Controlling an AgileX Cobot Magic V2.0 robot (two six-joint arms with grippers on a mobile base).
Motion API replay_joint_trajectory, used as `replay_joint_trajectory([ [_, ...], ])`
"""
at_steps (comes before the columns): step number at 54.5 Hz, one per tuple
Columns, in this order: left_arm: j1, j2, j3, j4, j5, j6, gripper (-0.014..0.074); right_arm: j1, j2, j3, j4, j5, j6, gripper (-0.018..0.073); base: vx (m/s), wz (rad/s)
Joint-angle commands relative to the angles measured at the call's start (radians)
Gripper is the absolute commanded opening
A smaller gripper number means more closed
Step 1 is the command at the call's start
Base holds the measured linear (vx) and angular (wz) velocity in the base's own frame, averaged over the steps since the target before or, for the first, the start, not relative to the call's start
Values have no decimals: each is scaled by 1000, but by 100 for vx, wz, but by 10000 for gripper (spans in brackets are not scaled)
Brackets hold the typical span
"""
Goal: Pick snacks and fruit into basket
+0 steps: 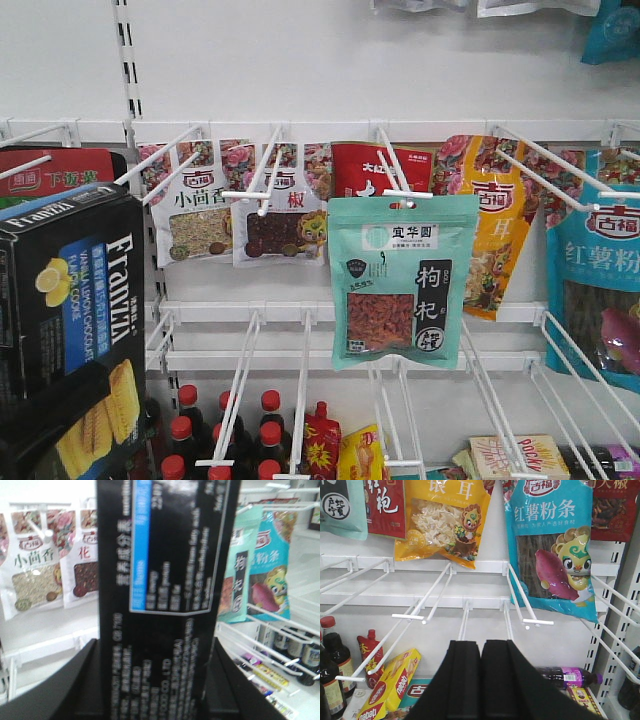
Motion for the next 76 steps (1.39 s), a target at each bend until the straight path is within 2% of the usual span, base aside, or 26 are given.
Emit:
replay_joint_trajectory([
  [1, -2, -49, -33, 4, 33, -9, -7, 0, -11, 12, -11, -94, -9, -8, 0, 0],
  [9, -2, -138, -33, 4, 22, -9, -7, 0, -11, 12, 44, -161, 34, -8, 0, 0],
  [18, -2, -209, -33, 4, 18, -36, -7, 0, -11, 12, 221, -337, 166, -8, 0, 0],
  [26, -2, -234, -33, 4, 20, -34, -7, 0, -11, 12, 312, -437, 203, -8, 0, 0],
  [68, -2, -239, -33, 4, 20, -34, -7, 0, -11, 12, 331, -457, 202, -8, 0, 0],
  [76, -2, -239, -33, 4, 20, -34, -7, 0, -11, -9, 289, -422, 198, -4, 0, 0],
])
